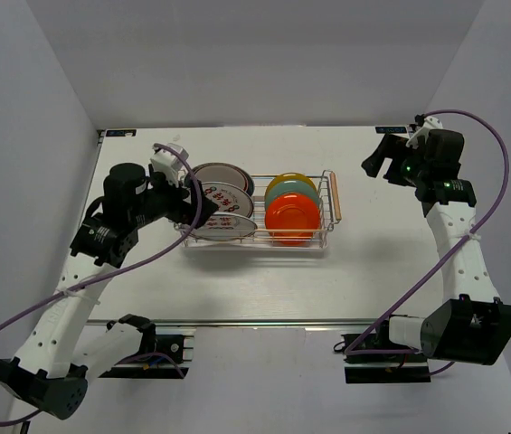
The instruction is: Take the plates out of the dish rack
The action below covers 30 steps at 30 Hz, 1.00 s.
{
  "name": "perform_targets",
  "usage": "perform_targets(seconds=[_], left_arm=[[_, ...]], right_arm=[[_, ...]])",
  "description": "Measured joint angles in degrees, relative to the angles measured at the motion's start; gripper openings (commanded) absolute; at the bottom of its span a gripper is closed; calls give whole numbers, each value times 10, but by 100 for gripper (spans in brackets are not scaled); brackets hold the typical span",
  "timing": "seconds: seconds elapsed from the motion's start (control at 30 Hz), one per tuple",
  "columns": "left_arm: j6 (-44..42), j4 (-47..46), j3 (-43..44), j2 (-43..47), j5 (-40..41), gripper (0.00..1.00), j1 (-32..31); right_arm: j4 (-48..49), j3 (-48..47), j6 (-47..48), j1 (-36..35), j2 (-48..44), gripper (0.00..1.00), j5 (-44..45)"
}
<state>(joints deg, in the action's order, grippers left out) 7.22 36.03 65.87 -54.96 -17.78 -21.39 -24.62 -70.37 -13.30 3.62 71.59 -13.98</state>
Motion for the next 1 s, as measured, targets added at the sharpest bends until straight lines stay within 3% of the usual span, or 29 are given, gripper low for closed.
perform_targets(seconds=[0.2, 0.5, 1.0], left_arm=[[-80, -18, -9, -21, -77, 98, -1], [-196, -17, -4, -84, -108, 98, -2], [-228, -41, -67, -83, -83, 96, -20]], right_arm=[[5, 0, 21, 0, 0, 89, -12], [-10, -30, 62, 0, 37, 89, -47], [-40, -68, 82, 0, 96, 89, -64]])
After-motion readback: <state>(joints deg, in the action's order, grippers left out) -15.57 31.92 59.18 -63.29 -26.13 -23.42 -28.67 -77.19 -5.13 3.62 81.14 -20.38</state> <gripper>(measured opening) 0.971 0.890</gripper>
